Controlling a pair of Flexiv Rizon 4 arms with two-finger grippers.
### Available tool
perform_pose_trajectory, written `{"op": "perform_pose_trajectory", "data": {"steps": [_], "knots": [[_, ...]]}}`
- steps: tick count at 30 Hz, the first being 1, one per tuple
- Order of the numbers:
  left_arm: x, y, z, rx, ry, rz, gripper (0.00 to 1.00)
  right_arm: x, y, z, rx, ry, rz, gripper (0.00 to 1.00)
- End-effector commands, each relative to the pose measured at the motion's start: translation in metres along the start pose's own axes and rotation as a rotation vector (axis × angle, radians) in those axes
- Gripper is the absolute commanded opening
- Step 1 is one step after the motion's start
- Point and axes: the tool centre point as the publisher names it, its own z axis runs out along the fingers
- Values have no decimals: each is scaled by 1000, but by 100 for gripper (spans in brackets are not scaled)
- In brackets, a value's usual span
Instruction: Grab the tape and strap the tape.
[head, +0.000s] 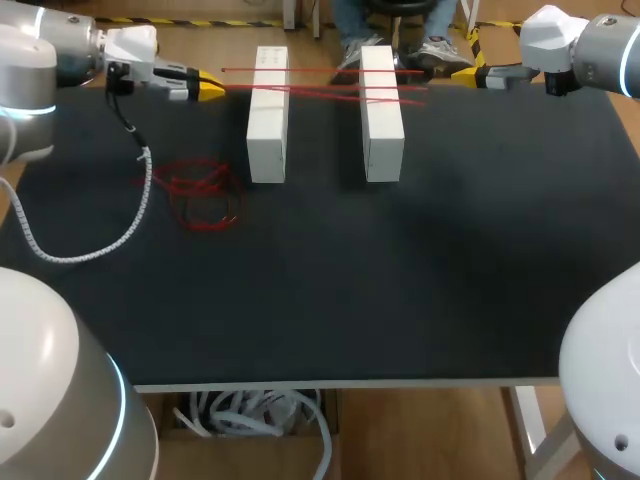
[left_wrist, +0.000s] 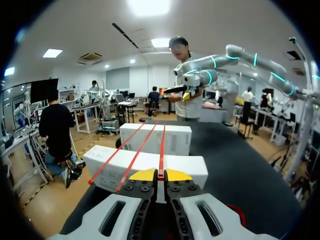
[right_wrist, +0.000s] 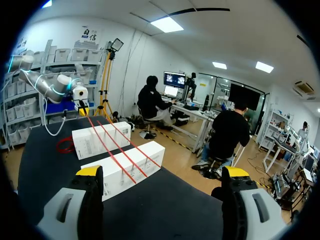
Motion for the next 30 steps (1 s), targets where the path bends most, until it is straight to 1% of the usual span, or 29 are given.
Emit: {"op": "perform_pose_trajectory", "data": {"steps": [1, 10, 12, 17, 19, 23, 26, 30], "knots": [[12, -19, -5, -14, -20, 19, 0, -1, 0, 1, 3, 5, 0, 100], [17, -39, -9, 16, -34, 18, 0, -1, 0, 1, 3, 5, 0, 100], [18, -46, -10, 39, -36, 10, 0, -1, 0, 1, 3, 5, 0, 100], [19, -65, -15, 132, -28, -18, 0, -1, 0, 1, 3, 5, 0, 100], [20, -70, -15, 124, -35, -2, 0, -1, 0, 1, 3, 5, 0, 100], [21, -80, -14, 153, -33, 6, 0, -1, 0, 1, 3, 5, 0, 100], [22, -89, -12, 202, -21, -12, 0, -1, 0, 1, 3, 5, 0, 100], [23, -101, -14, 303, -4, -40, 0, -1, 0, 1, 3, 5, 0, 100]]}}
